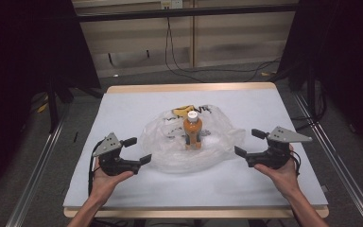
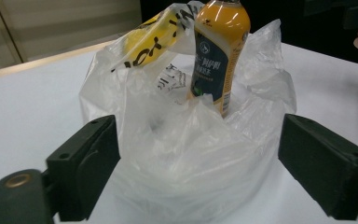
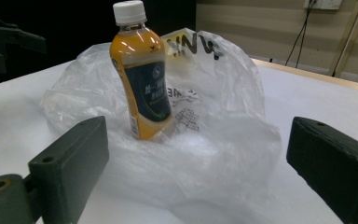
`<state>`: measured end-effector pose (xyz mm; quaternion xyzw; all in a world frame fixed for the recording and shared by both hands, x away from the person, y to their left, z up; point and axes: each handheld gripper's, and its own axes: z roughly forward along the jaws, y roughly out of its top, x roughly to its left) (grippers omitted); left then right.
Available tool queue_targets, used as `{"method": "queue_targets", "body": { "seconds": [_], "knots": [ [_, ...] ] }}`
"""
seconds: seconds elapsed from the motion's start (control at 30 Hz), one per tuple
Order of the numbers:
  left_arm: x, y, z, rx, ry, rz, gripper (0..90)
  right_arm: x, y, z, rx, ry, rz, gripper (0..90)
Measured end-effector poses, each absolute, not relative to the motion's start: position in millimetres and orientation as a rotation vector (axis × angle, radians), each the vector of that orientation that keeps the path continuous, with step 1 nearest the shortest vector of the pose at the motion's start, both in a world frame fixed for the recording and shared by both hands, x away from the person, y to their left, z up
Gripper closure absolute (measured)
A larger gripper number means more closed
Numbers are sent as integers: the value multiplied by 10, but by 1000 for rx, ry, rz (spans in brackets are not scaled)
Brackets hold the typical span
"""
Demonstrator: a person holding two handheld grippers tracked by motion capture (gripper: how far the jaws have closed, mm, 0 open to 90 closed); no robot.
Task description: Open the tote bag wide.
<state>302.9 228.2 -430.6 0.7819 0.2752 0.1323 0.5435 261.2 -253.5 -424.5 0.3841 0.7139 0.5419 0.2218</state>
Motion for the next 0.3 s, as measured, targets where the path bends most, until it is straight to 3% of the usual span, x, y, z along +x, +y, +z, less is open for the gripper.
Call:
{"method": "queue_targets", "body": {
  "seconds": [0.07,0.3],
  "knots": [
    [2998,2329,-4333,1861,667,318,54,2547,-2594,-4273,1078,1951,1475,12],
    [2860,2504,-4427,1876,666,372,25,2287,-2776,-4356,1133,1893,1476,31]
  ]
}}
